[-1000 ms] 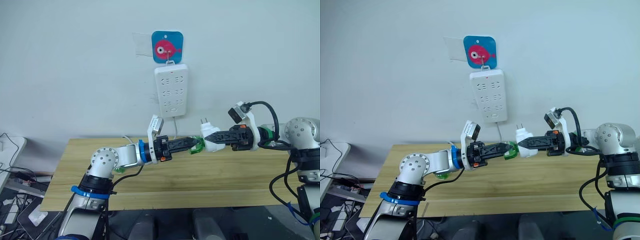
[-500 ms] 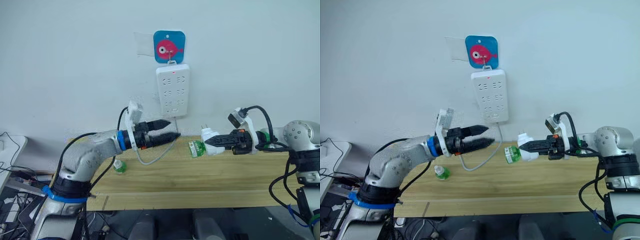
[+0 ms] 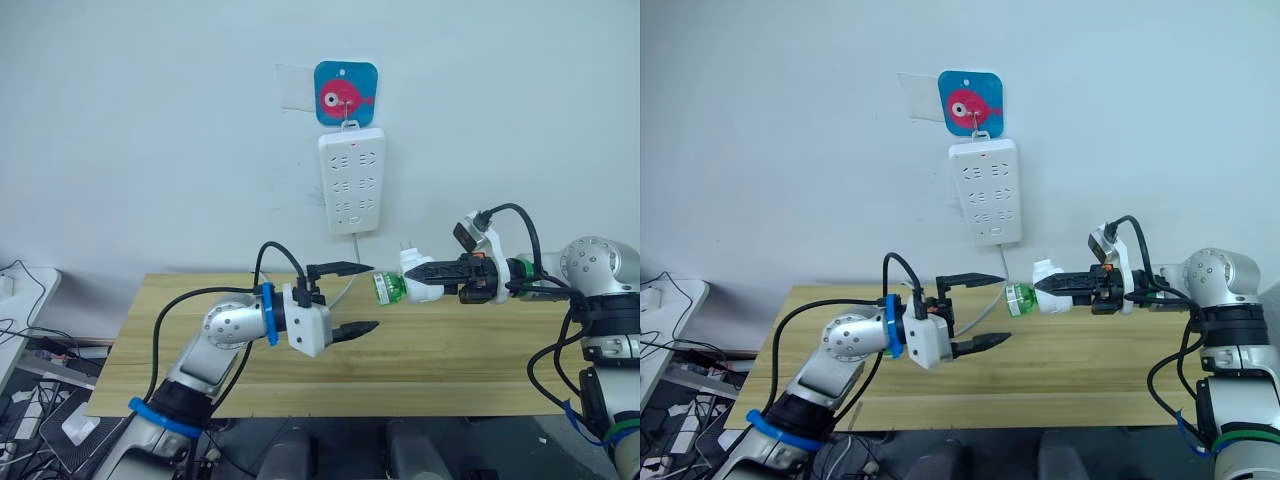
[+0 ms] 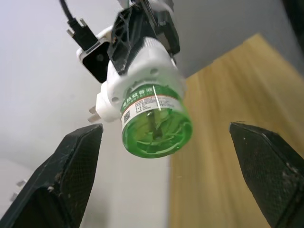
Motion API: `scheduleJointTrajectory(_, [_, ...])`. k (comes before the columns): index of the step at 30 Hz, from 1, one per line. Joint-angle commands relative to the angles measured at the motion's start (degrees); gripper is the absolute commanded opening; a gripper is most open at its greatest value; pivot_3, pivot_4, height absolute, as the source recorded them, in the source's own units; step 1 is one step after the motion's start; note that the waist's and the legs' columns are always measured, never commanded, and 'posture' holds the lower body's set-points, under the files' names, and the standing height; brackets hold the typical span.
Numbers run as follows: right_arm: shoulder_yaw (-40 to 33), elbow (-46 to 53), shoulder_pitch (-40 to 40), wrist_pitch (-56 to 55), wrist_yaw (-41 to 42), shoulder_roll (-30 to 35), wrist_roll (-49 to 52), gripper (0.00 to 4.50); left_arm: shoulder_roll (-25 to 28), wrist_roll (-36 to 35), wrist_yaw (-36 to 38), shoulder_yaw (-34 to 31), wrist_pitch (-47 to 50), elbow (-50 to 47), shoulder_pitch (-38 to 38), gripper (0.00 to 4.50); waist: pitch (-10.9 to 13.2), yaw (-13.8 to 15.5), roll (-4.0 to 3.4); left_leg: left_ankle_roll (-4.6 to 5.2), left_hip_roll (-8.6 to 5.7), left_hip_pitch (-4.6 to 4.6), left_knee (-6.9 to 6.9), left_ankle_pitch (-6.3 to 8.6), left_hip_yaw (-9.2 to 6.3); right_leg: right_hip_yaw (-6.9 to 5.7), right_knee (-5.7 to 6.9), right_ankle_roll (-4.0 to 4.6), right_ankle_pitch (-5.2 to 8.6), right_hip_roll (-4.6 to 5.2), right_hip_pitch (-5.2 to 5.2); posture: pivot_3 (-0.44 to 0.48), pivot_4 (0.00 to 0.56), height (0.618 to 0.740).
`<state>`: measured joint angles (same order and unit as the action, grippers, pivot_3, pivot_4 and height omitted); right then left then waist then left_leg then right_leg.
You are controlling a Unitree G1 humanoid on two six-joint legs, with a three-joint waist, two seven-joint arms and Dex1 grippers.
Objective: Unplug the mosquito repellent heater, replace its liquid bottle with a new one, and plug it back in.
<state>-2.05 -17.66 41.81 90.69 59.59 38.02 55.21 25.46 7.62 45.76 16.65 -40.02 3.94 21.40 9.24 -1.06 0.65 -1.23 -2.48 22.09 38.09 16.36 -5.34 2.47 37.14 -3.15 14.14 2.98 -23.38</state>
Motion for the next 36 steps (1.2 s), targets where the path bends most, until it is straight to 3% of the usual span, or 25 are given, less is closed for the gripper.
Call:
scheduleJointTrajectory(1, [-2.25, 2.05, 1.14, 0.80, 0.08, 0.14, 1.24, 3.03, -1.57, 5.38, -6.34, -0.46, -7.37, 3.74, 2.50, 4.48, 0.00, -0.06, 0.00, 0.00, 0.00, 0.00, 0.00, 0.00, 0.01, 0.01, 0.02, 0.00, 0.00, 0.00, 0.00, -0.016, 0.139, 0.740])
scheduleJointTrajectory(7, [-2.43, 2.09, 1.39, 0.83, -0.01, -0.02, 0.96, 3.03, -1.32, 9.05, -10.08, 0.88, -12.86, 7.13, 4.74, 4.48, 0.00, -0.27, 0.00, 0.01, 0.02, 0.01, 0.00, 0.00, 0.00, 0.00, 0.08, 0.00, 0.00, 0.00, -0.05, -0.022, 0.139, 0.740])
scheduleJointTrajectory(10, [-2.67, 2.13, 1.56, 0.95, -0.37, -0.51, 1.00, 3.03, -1.01, 9.25, -10.64, 1.76, -14.06, 7.86, 4.94, 3.91, -0.01, -0.39, -0.01, 0.02, 0.00, 0.00, 0.01, -0.01, 0.01, 0.01, 0.10, 0.00, 0.00, 0.00, -0.05, -0.024, 0.140, 0.740])
scheduleJointTrajectory(15, [-3.14, 2.62, 1.41, 1.45, -0.95, -1.06, 1.34, 3.03, -0.59, 8.07, -10.84, 2.62, -13.28, 8.15, 4.69, 2.35, -0.01, -0.46, -0.01, 0.04, 0.01, 0.00, 0.03, -0.02, -0.03, -0.02, 0.18, 0.00, 0.00, -0.01, -0.05, -0.024, 0.142, 0.740])
scheduleJointTrajectory(20, [-3.08, 2.97, 1.23, 1.26, -0.82, -1.06, 1.16, 3.03, -0.40, 3.42, -9.37, 2.89, -10.41, 7.84, 4.74, 2.22, -0.01, -0.48, -0.01, 0.05, 0.00, -0.01, 0.04, -0.02, -0.04, -0.03, 0.22, 0.00, 0.00, -0.03, -0.06, -0.023, 0.144, 0.740])
scheduleJointTrajectory(22, [-2.72, 3.38, 1.03, 1.13, -0.41, -0.66, 1.20, 3.03, -0.55, -7.03, -3.55, 4.51, -1.74, 4.56, 3.49, 2.22, -0.01, -0.50, -0.01, 0.05, 0.00, -0.01, 0.05, -0.03, -0.04, -0.03, 0.25, -0.01, 0.00, -0.05, -0.06, -0.023, 0.144, 0.740])
scheduleJointTrajectory(24, [-1.54, 4.46, 0.64, 0.52, 0.59, 0.30, 1.08, 3.03, -0.90, -21.53, 0.85, 4.29, 16.43, -2.63, 2.13, 2.22, 0.00, -0.68, 0.00, 0.06, 0.00, 0.01, 0.06, -0.02, -0.05, -0.02, 0.27, -0.01, 0.00, -0.03, -0.06, -0.024, 0.148, 0.740])
scheduleJointTrajectory(29, [2.17, 7.97, -0.84, -2.40, 4.25, 3.32, 0.44, 3.03, 1.40, -45.11, 3.23, 0.19, 49.60, -15.38, 3.49, 2.22, 0.01, -0.88, 0.01, 0.07, 0.03, 0.01, 0.11, -0.02, -0.18, -0.09, 0.39, -0.04, 0.04, -0.27, -0.08, -0.025, 0.152, 0.740])
scheduleJointTrajectory(32, [3.23, 9.52, -1.27, -2.80, 5.82, 3.96, 0.76, 3.03, 3.38, -69.78, -0.95, -5.60, 76.79, -13.12, 5.97, 2.22, 0.02, -0.95, 0.03, 0.07, 0.09, -0.04, 0.23, -0.02, -0.21, -0.08, 0.56, -0.07, 0.06, -0.40, -0.06, -0.022, 0.153, 0.740])
scheduleJointTrajectory(36, [3.76, 9.71, -1.11, -3.15, 6.09, 3.42, 0.41, 3.03, 3.29, -86.04, -4.64, -10.23, 95.47, -5.84, 7.61, 2.22, 0.02, -1.39, 0.03, 0.07, 0.15, -0.05, 0.42, -0.02, -0.36, -0.09, 0.71, -0.13, 0.14, -0.60, -0.01, -0.025, 0.152, 0.740])
